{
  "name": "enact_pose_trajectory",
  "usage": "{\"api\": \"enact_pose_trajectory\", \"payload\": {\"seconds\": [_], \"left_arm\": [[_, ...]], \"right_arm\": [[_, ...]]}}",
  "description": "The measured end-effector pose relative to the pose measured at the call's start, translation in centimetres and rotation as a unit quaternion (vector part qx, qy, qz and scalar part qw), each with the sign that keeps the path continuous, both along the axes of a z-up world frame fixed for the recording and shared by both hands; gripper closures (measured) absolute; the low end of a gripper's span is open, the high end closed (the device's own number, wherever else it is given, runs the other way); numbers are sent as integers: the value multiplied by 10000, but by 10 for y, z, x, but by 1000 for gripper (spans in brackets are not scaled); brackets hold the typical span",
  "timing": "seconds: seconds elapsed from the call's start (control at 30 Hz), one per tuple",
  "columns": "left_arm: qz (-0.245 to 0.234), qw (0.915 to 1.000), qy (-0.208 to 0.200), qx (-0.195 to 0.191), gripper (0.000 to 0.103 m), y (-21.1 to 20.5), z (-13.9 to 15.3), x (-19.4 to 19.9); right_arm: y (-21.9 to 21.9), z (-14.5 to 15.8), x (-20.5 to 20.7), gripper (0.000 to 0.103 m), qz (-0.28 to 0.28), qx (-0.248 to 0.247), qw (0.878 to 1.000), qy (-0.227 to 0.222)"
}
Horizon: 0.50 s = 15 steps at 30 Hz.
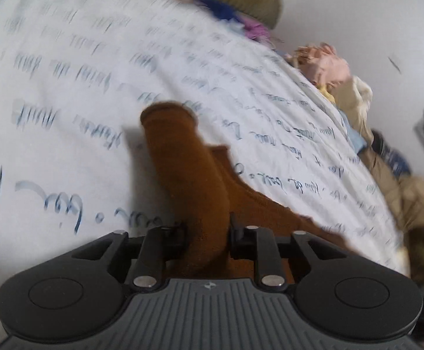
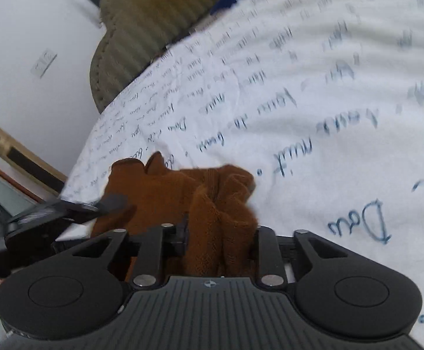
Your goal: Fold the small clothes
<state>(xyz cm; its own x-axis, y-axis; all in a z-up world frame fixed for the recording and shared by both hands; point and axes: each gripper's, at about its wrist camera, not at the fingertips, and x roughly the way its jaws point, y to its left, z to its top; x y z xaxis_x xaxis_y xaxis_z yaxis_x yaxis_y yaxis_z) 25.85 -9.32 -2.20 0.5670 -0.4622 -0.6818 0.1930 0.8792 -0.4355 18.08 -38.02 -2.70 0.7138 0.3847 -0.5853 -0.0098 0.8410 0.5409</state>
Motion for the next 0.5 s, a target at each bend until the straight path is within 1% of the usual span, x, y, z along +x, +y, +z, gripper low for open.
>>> {"api": "enact_pose_trajectory", "payload": {"seconds": [0.07,0.1,0.13,0.17,0.2,0.23,0.27,0.3,0.33,0.37,0.4,0.43,0.47,0.5], "left_arm": [[-215,9979,-564,249,84,-10,13,-14],[-269,9960,-773,357,84,-17,18,-18],[-286,9945,-899,448,84,-24,23,-20],[-280,9942,-898,528,81,-30,24,-18],[-253,9945,-777,658,80,-36,23,-14],[-205,9940,-611,881,79,-41,21,-10],[-151,9918,-493,1171,77,-46,19,-9],[-141,9890,-490,1389,72,-47,19,-11],[-159,9874,-581,1465,68,-43,19,-17],[-186,9861,-720,1485,55,-39,22,-26],[-200,9848,-863,1496,37,-33,25,-36],[-138,9833,-1011,1506,29,-23,29,-52],[-40,9816,-1167,1513,24,-16,32,-66],[-15,9795,-1323,1518,24,-10,34,-81]], "right_arm": [[3,14,-14,81,-34,-361,9988,-332],[3,23,-22,83,-46,-516,9970,-569],[1,30,-32,84,-86,-658,9949,-766],[-1,34,-34,84,-167,-793,9929,-870],[-4,34,-34,84,-239,-908,9920,-838],[-8,31,-29,84,-262,-976,9925,-688],[-10,25,-22,84,-268,-995,9935,-487],[-15,17,-19,79,-325,-968,9943,-318],[-18,11,-17,67,-456,-930,9943,-236],[-23,8,-23,58,-596,-829,9945,-236],[-26,7,-32,50,-751,-737,9940,-286],[-30,8,-42,46,-816,-662,9939,-349],[-32,9,-53,46,-878,-592,9936,-396],[-33,11,-67,44,-922,-504,9935,-446]]}}
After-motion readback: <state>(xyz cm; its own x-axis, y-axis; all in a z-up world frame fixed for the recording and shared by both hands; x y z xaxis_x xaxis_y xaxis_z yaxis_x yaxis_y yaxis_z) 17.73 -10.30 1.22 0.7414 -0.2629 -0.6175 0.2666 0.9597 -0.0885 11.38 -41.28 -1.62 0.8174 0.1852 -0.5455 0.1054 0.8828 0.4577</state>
